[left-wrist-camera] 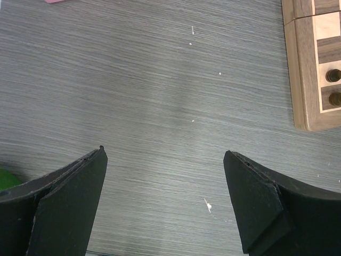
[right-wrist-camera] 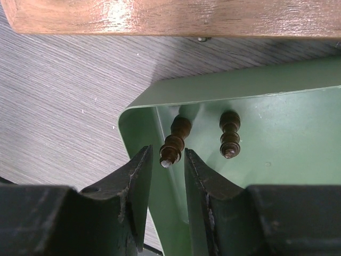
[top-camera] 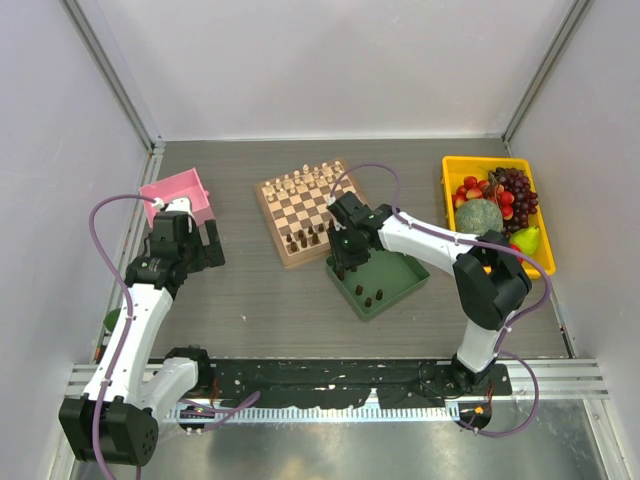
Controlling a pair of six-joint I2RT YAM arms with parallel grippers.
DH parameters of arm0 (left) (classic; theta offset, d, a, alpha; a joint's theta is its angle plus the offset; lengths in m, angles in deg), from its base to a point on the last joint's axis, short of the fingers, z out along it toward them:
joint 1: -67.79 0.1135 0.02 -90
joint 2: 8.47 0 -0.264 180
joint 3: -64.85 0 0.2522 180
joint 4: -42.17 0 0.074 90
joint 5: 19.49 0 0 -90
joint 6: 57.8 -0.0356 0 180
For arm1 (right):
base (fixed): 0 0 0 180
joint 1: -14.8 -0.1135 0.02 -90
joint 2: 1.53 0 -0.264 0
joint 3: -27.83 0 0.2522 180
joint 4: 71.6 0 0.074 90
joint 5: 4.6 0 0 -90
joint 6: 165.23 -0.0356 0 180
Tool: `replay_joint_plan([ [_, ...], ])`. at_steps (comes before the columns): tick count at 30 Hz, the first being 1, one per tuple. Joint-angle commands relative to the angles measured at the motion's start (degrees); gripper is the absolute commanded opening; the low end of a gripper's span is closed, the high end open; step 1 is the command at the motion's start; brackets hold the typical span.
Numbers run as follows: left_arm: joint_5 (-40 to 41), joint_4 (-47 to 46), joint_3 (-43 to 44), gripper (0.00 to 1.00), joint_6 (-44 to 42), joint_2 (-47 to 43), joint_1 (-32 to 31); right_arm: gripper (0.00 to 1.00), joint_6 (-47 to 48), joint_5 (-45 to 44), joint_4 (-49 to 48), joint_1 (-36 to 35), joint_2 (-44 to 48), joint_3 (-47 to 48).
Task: Set up the chess pieces on the board
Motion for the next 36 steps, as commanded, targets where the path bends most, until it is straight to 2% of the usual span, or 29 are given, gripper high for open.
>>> replay_joint_plan([
  [1, 0.2, 0.0, 2.4, 0.99, -0.5, -0.2, 0.3, 0.36, -0.6, -0.3, -0.5, -0.6, -0.1, 1.2],
  [19, 0.2, 0.0, 2.4, 0.99, -0.7, -0.1, 0.4, 0.37, -0.7, -2.3, 1.3, -1.3, -1.0, 1.3],
  [27, 0.2, 0.0, 2.5, 0.99, -0.6, 0.0, 0.3, 0.24, -0.2, -2.4, 1.9, -1.4, -0.8, 2.7],
  [36, 0.2, 0.0, 2.5, 0.99, -0.7, -0.1, 0.4, 0.23, 1.3, -3.4, 5.2, -1.6, 4.4, 5.7],
])
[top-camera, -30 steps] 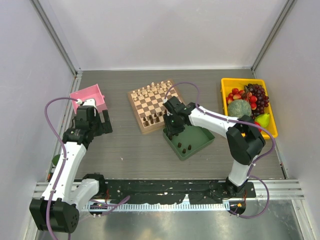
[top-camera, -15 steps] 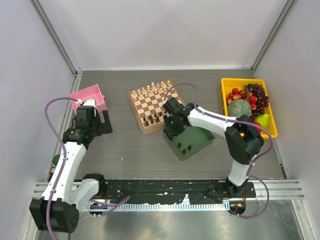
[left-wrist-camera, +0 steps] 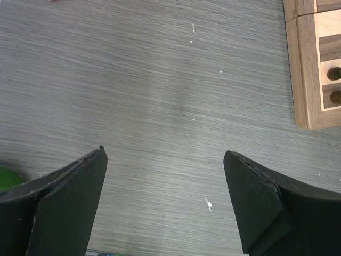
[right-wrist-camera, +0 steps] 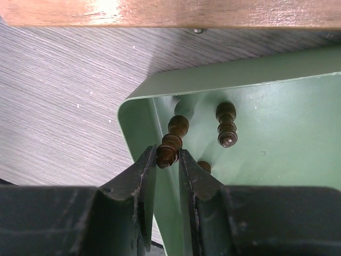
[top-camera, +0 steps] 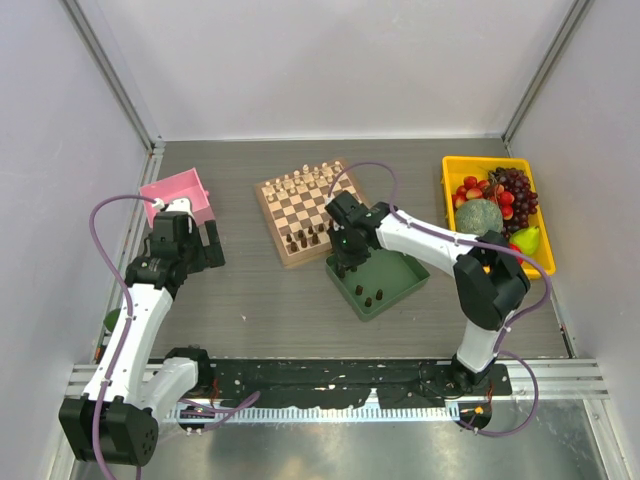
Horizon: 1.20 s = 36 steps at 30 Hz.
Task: Set up the chess pieces on the board
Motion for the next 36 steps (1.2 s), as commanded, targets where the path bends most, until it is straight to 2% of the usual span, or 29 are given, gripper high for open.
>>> replay_joint_plan([
  [1, 0.2, -0.4, 2.5, 0.99, -0.6, 0.0, 0.4, 0.23, 1.1, -3.1, 2.0, -0.5, 5.7, 4.1],
  [11, 0.2, -0.5, 2.5, 0.99, -0.6, -0.2, 0.3, 0.23, 3.5, -6.1, 4.1, -0.4, 7.1, 12.4],
  [22, 0.1, -0.4, 2.5, 0.99, -0.6, -0.3, 0.4, 0.23, 4.1, -4.5, 3.0, 1.6, -3.6, 23.6],
  [36, 0.2, -0.5, 2.5, 0.99, -0.6, -0.1, 0.5, 0.23, 3.7, -2.2, 0.3, 3.8, -10.8, 24.0],
])
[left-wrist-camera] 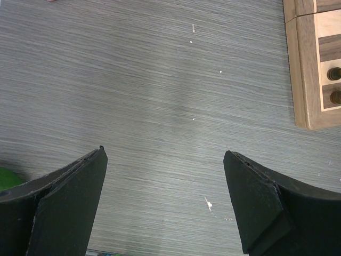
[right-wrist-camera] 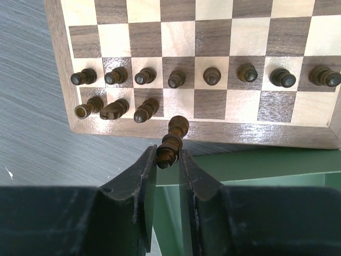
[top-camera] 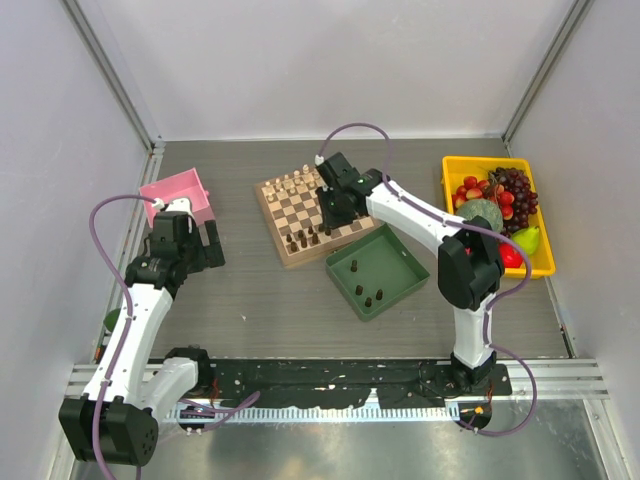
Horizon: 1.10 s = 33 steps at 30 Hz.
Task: Set up the chess pieces on the board
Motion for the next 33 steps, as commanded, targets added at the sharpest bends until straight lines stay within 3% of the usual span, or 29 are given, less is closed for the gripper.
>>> replay_joint_plan([
  [1, 0.2, -0.4, 2.5, 0.99, -0.6, 0.0, 0.3, 0.23, 0.5, 0.5, -2.3, 0.6, -1.0, 1.8],
  [33, 0.3, -0.3, 2.6, 0.99, -0.7, 0.1, 0.4, 0.24, 1.1, 4.4, -3.4, 1.8, -5.9, 3.7],
])
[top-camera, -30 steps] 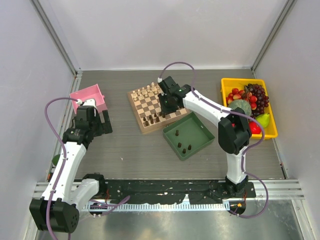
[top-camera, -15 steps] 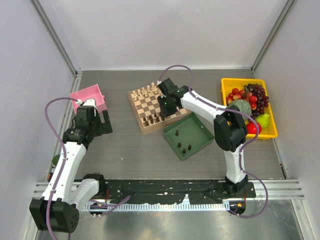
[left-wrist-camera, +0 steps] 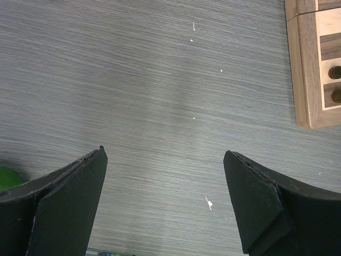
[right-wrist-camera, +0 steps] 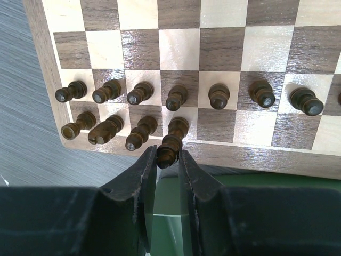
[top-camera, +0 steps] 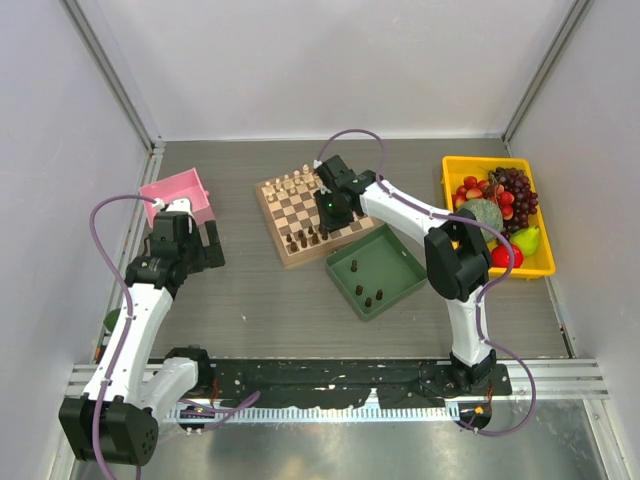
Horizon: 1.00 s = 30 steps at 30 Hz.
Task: Set up the chess pieces on the board
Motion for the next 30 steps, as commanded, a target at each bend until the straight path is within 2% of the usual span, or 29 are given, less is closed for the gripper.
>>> replay_joint_plan([
  [1, 0.3, -0.5, 2.5, 0.99, -0.7, 0.0, 0.4, 0.24, 0.9, 0.5, -1.1, 0.3, -0.4, 2.5],
  [13, 0.2, -0.5, 2.5, 0.99, -0.7, -0.1, 0.4, 0.38, 1.2, 1.2, -0.4, 0.2, 0.2, 3.1],
  [21, 0.2, -0.5, 2.5, 0.99, -0.7, 0.0, 0.4, 0.45, 2.3, 0.1, 1.1, 0.3, 3.8, 3.1],
  [24, 0.2, -0.4, 2.5, 0.99, -0.7, -0.1, 0.4, 0.47, 2.7, -2.5, 1.9, 0.2, 6.8, 1.8],
  [26, 0.3, -0.4, 2.5, 0.99, -0.7, -0.1, 0.4, 0.47, 1.9, -9.0, 0.8, 0.1, 10.6, -1.0],
  [30, 0.1, -0.5, 2.5, 0.99, -0.6, 0.0, 0.4, 0.52, 2.0, -12.8, -3.2, 0.2, 18.6, -9.5],
])
